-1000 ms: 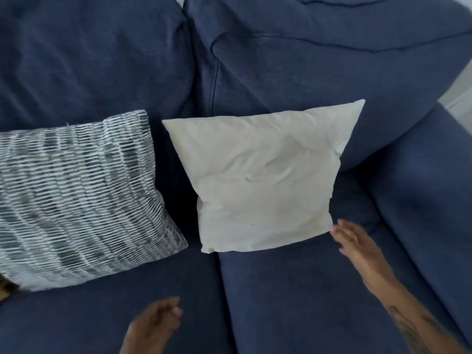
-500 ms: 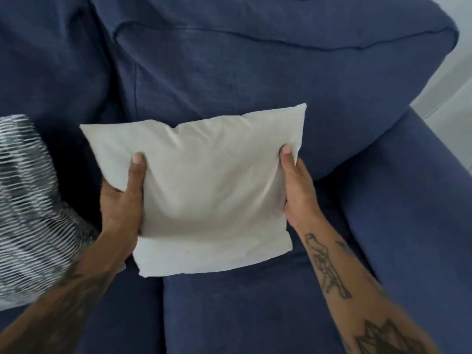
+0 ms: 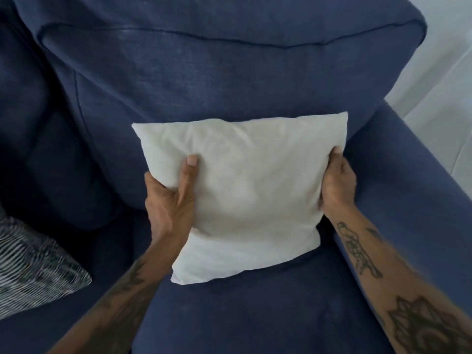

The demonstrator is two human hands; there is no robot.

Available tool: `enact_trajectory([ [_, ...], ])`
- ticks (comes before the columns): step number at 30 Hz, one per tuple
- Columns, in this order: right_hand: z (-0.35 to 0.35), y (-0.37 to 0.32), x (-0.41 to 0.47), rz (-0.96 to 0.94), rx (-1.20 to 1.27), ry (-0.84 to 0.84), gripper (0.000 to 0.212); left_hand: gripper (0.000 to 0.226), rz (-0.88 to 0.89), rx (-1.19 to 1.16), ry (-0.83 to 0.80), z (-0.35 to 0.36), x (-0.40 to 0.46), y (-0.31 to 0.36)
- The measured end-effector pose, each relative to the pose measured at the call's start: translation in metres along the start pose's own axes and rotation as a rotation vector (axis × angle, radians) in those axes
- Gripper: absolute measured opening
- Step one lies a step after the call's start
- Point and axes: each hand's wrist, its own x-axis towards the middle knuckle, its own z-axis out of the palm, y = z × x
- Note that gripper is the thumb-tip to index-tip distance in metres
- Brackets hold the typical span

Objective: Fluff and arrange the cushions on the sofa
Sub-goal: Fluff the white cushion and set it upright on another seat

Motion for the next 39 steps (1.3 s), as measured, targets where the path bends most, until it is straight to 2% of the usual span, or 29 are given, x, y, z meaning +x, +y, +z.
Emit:
enact_trajectory([
  [2,-0.003,0.008,0.003,0.022,-0.055,-0.046,0.058,0.059,0.010,0.019,0.010,0.000,0.004,-0.009],
  [5,-0.010,-0.013,0.012,-0.010,-0.005,-0.081,0.068,0.059,0.095,0.033,-0.015,-0.008,0.010,0.000],
  [7,-0.012,-0.031,0.022,-0.044,0.032,-0.158,0.060,0.052,0.150,0.035,-0.032,-0.011,0.019,0.011],
  [9,-0.011,-0.047,0.030,-0.012,0.079,-0.207,0.036,0.047,0.178,-0.015,-0.022,-0.011,0.028,0.023],
  [11,-0.010,-0.062,0.034,0.006,0.113,-0.166,0.022,0.046,0.198,-0.045,-0.005,-0.008,0.034,0.031],
  [15,-0.009,-0.067,0.043,-0.021,0.118,-0.094,0.021,0.027,0.222,-0.020,-0.001,0.000,0.037,0.033],
  [19,-0.015,-0.043,0.041,0.132,0.256,-0.149,0.029,0.030,0.124,-0.047,-0.005,-0.004,0.032,0.014],
  [21,-0.032,-0.013,0.035,0.188,0.290,-0.136,0.024,0.029,0.070,-0.051,-0.045,-0.020,0.022,-0.017],
  [22,-0.045,0.012,0.030,0.211,0.230,-0.163,0.036,0.038,0.049,0.003,-0.102,-0.030,0.015,-0.038],
  [24,-0.068,0.063,0.016,0.217,-0.089,-0.300,0.083,0.073,-0.081,0.181,-0.280,-0.049,-0.005,-0.082],
  [25,-0.076,0.084,0.009,0.218,-0.287,-0.404,0.096,0.085,-0.162,0.309,-0.359,-0.055,-0.015,-0.103],
  [26,-0.079,0.097,0.004,0.247,-0.448,-0.473,0.096,0.089,-0.197,0.459,-0.425,-0.058,-0.024,-0.120],
  [28,-0.074,0.107,-0.003,0.255,-0.597,-0.511,0.088,0.093,-0.160,0.727,-0.464,-0.058,-0.032,-0.149],
  [29,-0.070,0.110,-0.004,0.226,-0.616,-0.525,0.083,0.097,-0.126,0.786,-0.440,-0.056,-0.030,-0.157],
  [31,-0.065,0.115,0.002,0.166,-0.665,-0.544,0.073,0.085,-0.137,0.757,-0.379,-0.046,-0.025,-0.158],
  [35,-0.072,0.119,0.016,0.125,-0.664,-0.472,0.030,0.032,-0.132,0.729,-0.317,-0.039,-0.031,-0.149],
  [37,-0.080,0.125,0.019,0.039,-0.653,-0.395,0.016,0.031,-0.135,0.704,-0.269,-0.045,-0.035,-0.156],
  [39,-0.086,0.139,0.019,-0.032,-0.683,-0.345,0.013,0.023,-0.163,0.693,-0.246,-0.052,-0.039,-0.163],
])
